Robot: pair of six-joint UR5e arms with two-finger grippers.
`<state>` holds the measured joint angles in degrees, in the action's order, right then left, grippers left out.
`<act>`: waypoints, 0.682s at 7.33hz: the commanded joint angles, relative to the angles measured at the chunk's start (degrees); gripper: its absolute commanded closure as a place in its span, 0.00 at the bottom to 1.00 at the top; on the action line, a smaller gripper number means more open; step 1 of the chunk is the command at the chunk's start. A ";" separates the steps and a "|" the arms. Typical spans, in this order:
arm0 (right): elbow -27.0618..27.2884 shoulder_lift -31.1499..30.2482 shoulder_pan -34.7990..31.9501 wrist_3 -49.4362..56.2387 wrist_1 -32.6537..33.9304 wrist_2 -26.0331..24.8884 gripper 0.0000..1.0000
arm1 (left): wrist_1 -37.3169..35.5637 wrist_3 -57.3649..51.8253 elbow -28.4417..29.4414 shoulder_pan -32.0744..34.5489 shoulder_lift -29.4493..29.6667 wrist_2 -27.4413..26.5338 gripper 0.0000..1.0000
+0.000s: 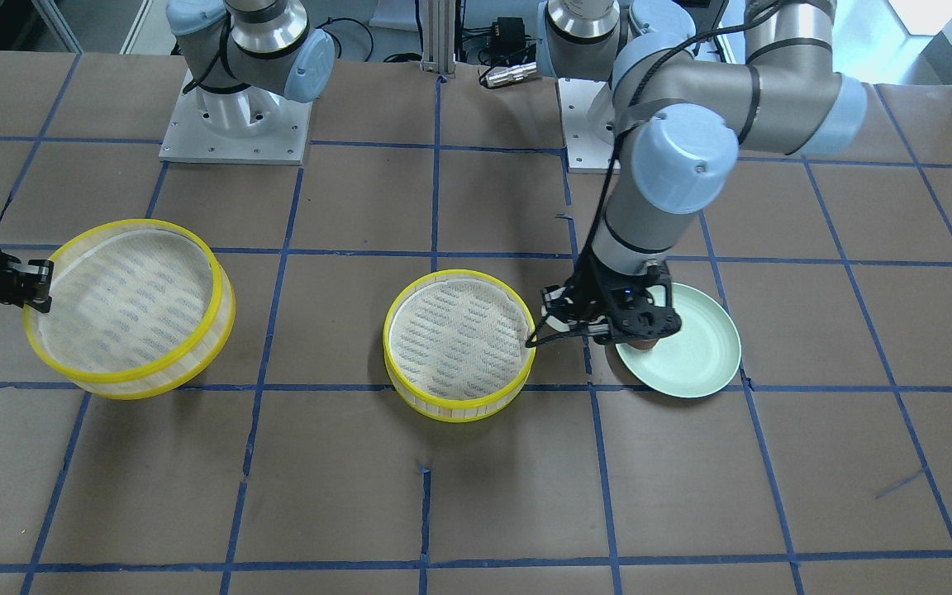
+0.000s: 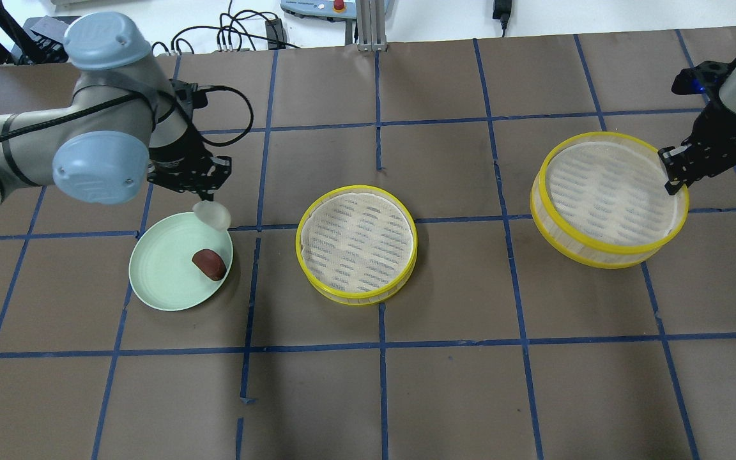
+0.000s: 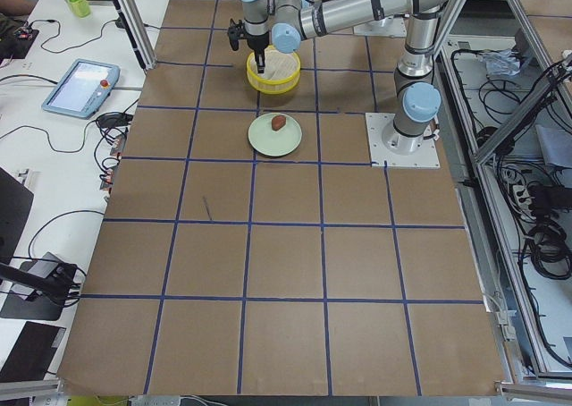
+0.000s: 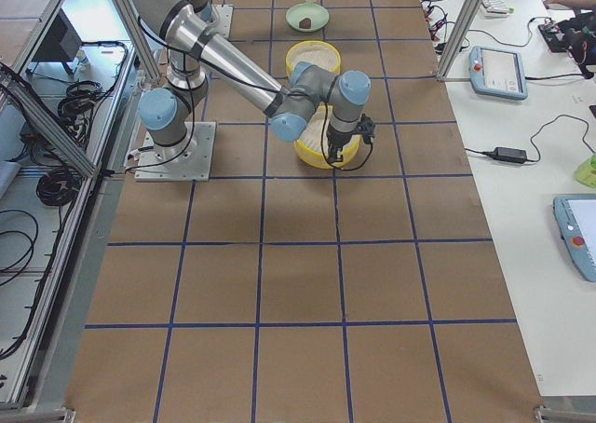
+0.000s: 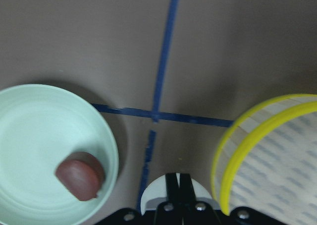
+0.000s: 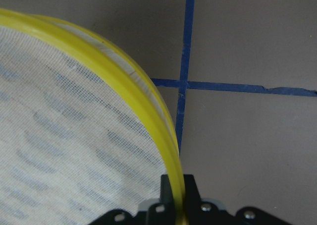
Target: Stack buns with steamer
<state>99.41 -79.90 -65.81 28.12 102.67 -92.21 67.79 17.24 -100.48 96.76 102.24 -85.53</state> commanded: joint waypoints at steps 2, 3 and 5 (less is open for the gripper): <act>0.60 -0.52 -5.27 -7.59 -0.54 0.80 0.93 | -6.26 10.62 -0.76 9.14 5.93 1.42 0.53; 0.95 -0.69 -8.34 -11.03 -0.45 0.89 0.93 | -6.36 10.36 -0.85 9.24 6.74 0.98 0.20; 1.39 -0.70 -15.10 -20.68 0.34 1.07 0.93 | -6.44 8.44 -0.42 9.15 5.61 0.63 0.08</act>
<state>100.48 -80.55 -76.42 13.54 102.50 -91.31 61.55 27.06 -101.11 105.85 108.31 -84.56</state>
